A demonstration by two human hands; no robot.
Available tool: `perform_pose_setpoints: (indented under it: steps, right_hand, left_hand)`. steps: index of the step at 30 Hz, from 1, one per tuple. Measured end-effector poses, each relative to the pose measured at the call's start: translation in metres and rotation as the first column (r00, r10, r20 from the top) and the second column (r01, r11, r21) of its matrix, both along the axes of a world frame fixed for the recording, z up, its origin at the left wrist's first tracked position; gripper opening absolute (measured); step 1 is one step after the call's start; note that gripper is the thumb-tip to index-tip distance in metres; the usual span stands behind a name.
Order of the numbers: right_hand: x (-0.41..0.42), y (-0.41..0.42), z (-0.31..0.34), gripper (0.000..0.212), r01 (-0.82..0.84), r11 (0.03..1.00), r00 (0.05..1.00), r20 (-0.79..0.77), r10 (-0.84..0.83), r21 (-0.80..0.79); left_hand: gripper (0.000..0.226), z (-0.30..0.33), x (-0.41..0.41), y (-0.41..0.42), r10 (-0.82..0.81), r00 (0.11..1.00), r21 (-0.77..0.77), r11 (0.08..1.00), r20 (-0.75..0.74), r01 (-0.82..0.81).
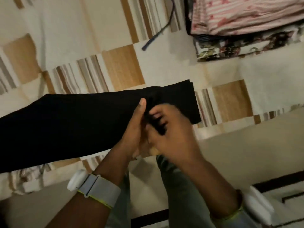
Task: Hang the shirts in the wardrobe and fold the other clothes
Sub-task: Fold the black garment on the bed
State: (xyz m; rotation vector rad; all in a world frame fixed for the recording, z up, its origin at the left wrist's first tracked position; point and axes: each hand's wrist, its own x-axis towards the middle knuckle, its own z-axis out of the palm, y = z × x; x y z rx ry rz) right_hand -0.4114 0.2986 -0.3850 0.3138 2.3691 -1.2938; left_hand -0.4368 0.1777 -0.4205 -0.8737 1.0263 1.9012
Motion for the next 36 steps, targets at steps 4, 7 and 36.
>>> perform_pose_setpoints:
  steps: [4,7,36]
  right_hand:
    - [0.015,-0.059,-0.017,0.025,-0.285,0.959,0.959,-0.011,0.285,-0.013]
    - [0.012,-0.069,-0.024,0.022,-0.146,0.989,0.989,-0.012,0.146,-0.022]
    - [0.0,-0.132,-0.118,0.07,-0.437,0.596,0.767,-0.068,0.639,0.674]
  left_hand:
    - [0.018,-0.019,0.017,-0.071,0.027,0.996,-0.271,0.961,-0.085,-0.049]
    - [0.024,-0.03,0.017,-0.102,-0.078,0.986,-0.378,0.926,-0.15,0.016]
    - [0.07,-0.074,0.078,-0.228,-0.969,0.179,-0.985,-0.168,0.17,0.025]
